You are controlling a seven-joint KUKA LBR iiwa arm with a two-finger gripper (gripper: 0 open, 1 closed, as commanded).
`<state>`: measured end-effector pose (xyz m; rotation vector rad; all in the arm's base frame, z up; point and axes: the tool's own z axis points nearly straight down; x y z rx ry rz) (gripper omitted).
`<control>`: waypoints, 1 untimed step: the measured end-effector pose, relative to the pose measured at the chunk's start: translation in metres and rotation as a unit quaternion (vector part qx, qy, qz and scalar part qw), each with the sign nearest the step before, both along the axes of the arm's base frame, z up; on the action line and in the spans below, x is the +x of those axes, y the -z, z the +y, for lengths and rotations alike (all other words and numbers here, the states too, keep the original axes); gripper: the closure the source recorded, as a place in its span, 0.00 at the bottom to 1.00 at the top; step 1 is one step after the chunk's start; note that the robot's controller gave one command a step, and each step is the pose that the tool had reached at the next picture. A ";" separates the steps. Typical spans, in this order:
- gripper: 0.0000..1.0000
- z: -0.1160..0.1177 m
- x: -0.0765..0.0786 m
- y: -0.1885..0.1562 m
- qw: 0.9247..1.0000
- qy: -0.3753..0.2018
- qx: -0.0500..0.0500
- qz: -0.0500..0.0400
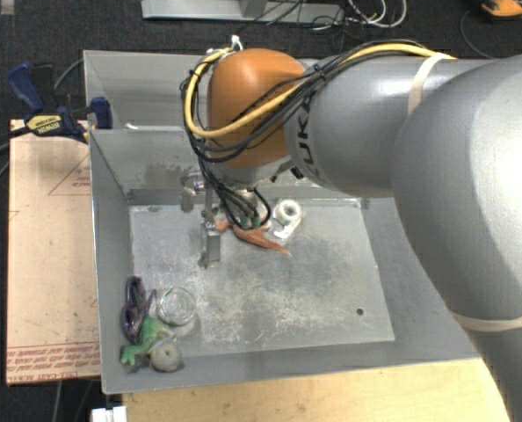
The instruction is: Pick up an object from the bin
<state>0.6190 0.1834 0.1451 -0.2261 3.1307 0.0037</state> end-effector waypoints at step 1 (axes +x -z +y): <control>0.00 -0.005 -0.016 0.026 1.000 -0.020 0.001 -0.002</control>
Offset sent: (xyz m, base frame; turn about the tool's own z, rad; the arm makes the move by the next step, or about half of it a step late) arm -0.0163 -0.0109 0.0068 -0.0448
